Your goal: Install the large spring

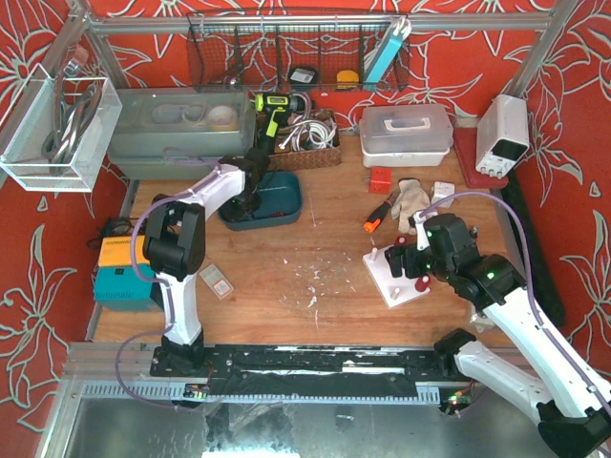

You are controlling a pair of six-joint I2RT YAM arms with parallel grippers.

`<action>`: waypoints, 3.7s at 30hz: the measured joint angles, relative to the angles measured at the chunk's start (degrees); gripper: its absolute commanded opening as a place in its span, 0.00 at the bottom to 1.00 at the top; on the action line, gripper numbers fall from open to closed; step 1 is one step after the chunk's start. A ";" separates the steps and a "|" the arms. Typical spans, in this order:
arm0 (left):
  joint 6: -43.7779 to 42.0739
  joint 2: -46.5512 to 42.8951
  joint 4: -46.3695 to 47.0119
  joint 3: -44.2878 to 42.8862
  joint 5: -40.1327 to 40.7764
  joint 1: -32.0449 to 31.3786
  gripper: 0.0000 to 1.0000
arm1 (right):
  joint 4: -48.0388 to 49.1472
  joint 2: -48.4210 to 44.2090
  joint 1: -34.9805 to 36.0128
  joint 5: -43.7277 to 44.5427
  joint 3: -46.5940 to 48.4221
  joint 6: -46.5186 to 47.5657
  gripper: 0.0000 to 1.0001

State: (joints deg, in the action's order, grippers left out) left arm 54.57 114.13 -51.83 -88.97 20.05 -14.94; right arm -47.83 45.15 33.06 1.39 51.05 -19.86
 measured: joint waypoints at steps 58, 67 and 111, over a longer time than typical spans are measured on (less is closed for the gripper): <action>-45.40 -40.00 51.56 40.89 -31.54 -21.79 0.03 | -22.64 39.06 -1.18 -7.13 45.79 -4.98 0.80; -56.83 -53.83 70.53 56.28 -39.74 -22.60 0.02 | -21.90 41.42 -0.76 -31.93 49.42 -7.93 0.67; -57.02 -50.80 64.65 49.90 -25.24 -27.32 1.00 | -20.28 36.54 3.67 -19.98 32.83 -0.31 0.00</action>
State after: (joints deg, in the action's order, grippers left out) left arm -2.46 63.33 12.82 -39.07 -5.19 -42.26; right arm -68.12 81.69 36.73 -18.59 83.88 -20.16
